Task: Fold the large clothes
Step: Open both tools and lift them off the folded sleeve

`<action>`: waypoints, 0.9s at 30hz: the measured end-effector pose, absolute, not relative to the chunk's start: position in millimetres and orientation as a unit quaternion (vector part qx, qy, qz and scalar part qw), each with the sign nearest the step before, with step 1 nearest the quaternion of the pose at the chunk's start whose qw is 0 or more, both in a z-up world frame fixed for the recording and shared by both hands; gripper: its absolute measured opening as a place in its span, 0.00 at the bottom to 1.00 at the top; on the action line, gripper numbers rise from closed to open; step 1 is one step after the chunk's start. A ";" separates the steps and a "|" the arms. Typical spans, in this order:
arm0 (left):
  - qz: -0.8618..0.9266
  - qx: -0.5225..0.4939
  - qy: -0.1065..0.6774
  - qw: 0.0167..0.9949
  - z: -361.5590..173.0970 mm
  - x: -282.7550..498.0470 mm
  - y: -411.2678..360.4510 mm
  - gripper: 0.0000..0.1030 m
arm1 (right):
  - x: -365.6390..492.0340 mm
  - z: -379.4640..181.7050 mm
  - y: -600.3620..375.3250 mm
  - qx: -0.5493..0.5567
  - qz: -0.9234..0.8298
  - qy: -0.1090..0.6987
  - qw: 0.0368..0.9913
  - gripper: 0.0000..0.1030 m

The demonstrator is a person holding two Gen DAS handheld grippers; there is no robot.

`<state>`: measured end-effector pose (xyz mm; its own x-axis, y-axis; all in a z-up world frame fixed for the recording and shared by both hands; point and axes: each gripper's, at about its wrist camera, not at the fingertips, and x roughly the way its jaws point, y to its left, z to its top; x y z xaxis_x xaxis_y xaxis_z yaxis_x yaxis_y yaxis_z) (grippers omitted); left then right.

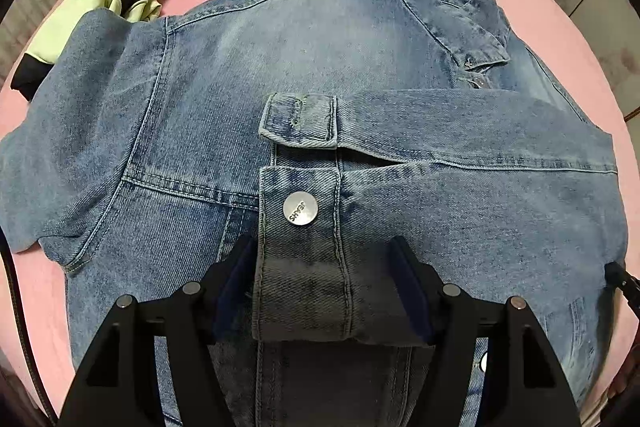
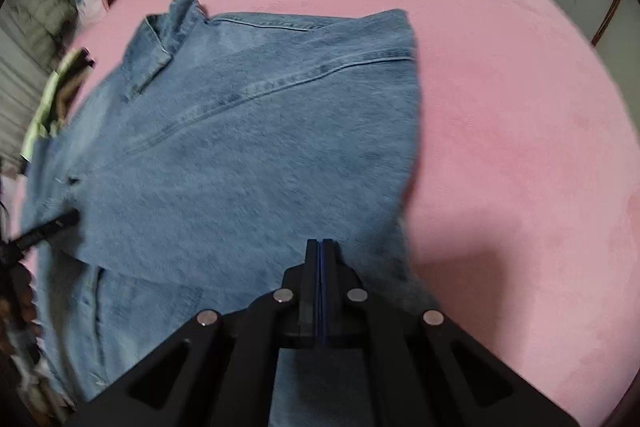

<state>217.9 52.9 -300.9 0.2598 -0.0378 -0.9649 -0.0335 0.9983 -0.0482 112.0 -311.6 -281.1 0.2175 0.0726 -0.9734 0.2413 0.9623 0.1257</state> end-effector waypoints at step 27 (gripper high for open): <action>-0.089 -0.065 0.549 0.828 -132.6 155.9 25.1 0.80 | 96.5 -127.4 -241.5 0.134 -0.052 0.584 0.799 0.04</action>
